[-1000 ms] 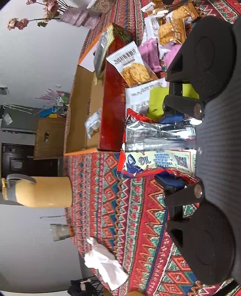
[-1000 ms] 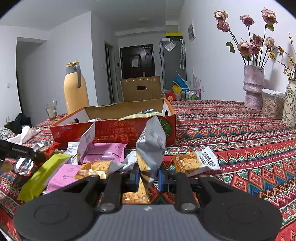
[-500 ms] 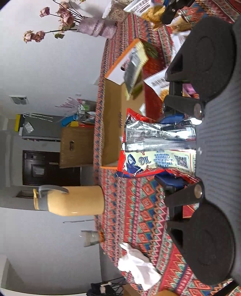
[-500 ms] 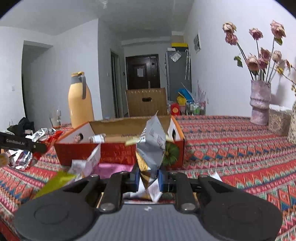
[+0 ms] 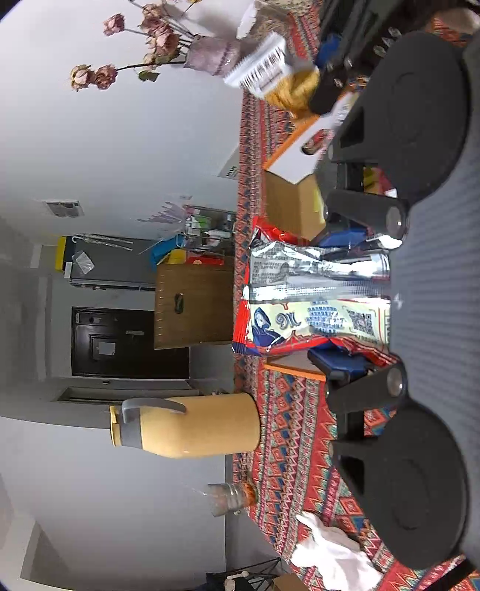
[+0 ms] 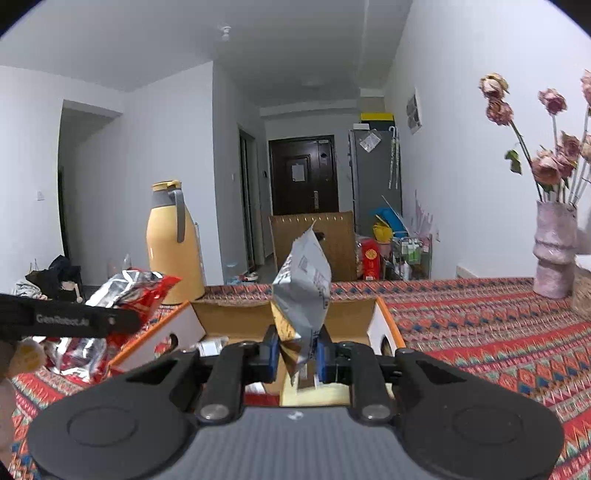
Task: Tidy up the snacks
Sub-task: 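Lower both held packets into the cardboard box and open both grippers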
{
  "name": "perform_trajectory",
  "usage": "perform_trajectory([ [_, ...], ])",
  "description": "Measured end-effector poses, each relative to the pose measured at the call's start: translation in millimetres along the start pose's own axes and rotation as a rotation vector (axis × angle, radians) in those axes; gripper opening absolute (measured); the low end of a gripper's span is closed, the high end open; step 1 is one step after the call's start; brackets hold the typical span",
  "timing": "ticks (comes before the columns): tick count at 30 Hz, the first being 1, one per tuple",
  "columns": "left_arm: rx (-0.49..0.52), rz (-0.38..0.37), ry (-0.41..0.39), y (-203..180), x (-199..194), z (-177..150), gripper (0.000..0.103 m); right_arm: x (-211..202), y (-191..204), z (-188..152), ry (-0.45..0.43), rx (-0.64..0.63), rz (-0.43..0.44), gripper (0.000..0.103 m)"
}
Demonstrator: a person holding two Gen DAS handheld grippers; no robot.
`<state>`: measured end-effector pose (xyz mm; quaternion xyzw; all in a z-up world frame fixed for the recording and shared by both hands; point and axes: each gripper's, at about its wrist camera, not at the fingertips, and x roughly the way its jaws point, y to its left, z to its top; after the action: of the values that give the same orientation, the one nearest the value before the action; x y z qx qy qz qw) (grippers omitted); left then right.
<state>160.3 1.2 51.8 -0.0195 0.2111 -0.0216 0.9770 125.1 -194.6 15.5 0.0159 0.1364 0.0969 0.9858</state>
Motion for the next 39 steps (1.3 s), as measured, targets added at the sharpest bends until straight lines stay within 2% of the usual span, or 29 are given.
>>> perform_trajectory([
  [7,-0.003,0.033,-0.016,-11,31,20,0.056,46,4,16,0.041,-0.036,-0.005,0.019],
  [13,-0.018,0.07,0.001,-11,61,16,0.056,80,4,11,0.079,-0.02,-0.024,0.019],
  [23,-0.027,0.05,0.066,-3,84,-1,0.056,96,10,-7,0.133,-0.07,-0.024,0.019],
  [28,-0.038,0.05,0.055,-1,81,-2,0.065,100,10,-9,0.156,-0.069,-0.061,0.022],
  [29,-0.041,0.051,0.046,-1,79,-2,0.065,101,9,-9,0.162,-0.065,-0.067,0.026],
  [31,-0.048,0.055,0.036,0,77,-1,0.078,101,7,-9,0.164,-0.056,-0.076,0.041],
  [33,-0.052,0.072,0.019,1,73,-1,0.084,99,7,-9,0.157,-0.057,-0.086,0.068],
  [34,-0.057,0.071,0.012,2,71,-1,0.087,98,7,-9,0.151,-0.056,-0.09,0.073],
  [35,-0.064,0.072,0.009,2,70,1,0.091,95,5,-9,0.146,-0.054,-0.092,0.082],
  [36,-0.071,0.078,0.003,3,68,1,0.103,95,5,-9,0.141,-0.05,-0.096,0.093],
  [38,-0.081,0.095,-0.02,4,63,1,0.103,94,3,-7,0.136,-0.036,-0.097,0.103],
  [39,-0.086,0.091,-0.023,5,61,2,0.103,94,2,-7,0.136,-0.029,-0.097,0.103],
])
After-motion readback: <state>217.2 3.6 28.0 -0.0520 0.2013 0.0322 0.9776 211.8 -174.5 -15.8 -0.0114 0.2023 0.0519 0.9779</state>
